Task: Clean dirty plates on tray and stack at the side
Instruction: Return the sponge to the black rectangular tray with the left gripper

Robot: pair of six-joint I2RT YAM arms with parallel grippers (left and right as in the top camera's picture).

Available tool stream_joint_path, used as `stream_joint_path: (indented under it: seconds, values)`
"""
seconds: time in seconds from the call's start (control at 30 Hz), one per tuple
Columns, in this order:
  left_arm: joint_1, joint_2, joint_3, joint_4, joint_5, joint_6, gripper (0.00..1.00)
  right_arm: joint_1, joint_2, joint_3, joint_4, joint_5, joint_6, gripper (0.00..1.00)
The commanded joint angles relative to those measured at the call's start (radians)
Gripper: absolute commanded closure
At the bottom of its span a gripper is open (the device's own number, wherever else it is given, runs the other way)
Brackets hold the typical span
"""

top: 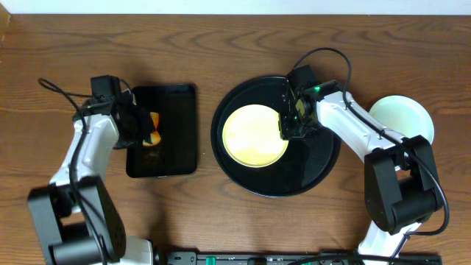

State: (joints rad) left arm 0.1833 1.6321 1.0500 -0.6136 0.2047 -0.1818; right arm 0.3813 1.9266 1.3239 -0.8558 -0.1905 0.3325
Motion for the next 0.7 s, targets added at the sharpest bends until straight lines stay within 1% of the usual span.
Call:
stream_joint_path:
  seconds: [0.0, 0.1, 0.2, 0.47, 0.57, 0.67]
  values:
    - [-0.047, -0.028, 0.000, -0.017, -0.114, 0.017, 0.92, 0.013, -0.011, -0.003, -0.004, -0.009, -0.008, 0.65]
    - [-0.096, -0.008, -0.007, -0.023, -0.207, 0.013, 0.92, 0.013, -0.011, -0.003, -0.005, -0.009, -0.008, 0.66]
    - [-0.140, 0.025, -0.008, -0.017, -0.242, 0.006, 0.92, 0.013, -0.011, -0.003, -0.005, -0.009, -0.008, 0.66]
    - [-0.223, 0.161, -0.008, -0.007, -0.248, -0.007, 0.92, 0.013, -0.011, -0.003, -0.016, -0.009, -0.008, 0.66]
    - [-0.243, 0.183, -0.008, -0.015, -0.171, -0.006, 0.92, 0.013, -0.011, -0.003, -0.016, -0.009, -0.008, 0.66]
    - [-0.247, 0.171, -0.007, -0.013, 0.005, 0.022, 0.92, 0.013, -0.011, -0.003, -0.016, -0.009, -0.008, 0.66]
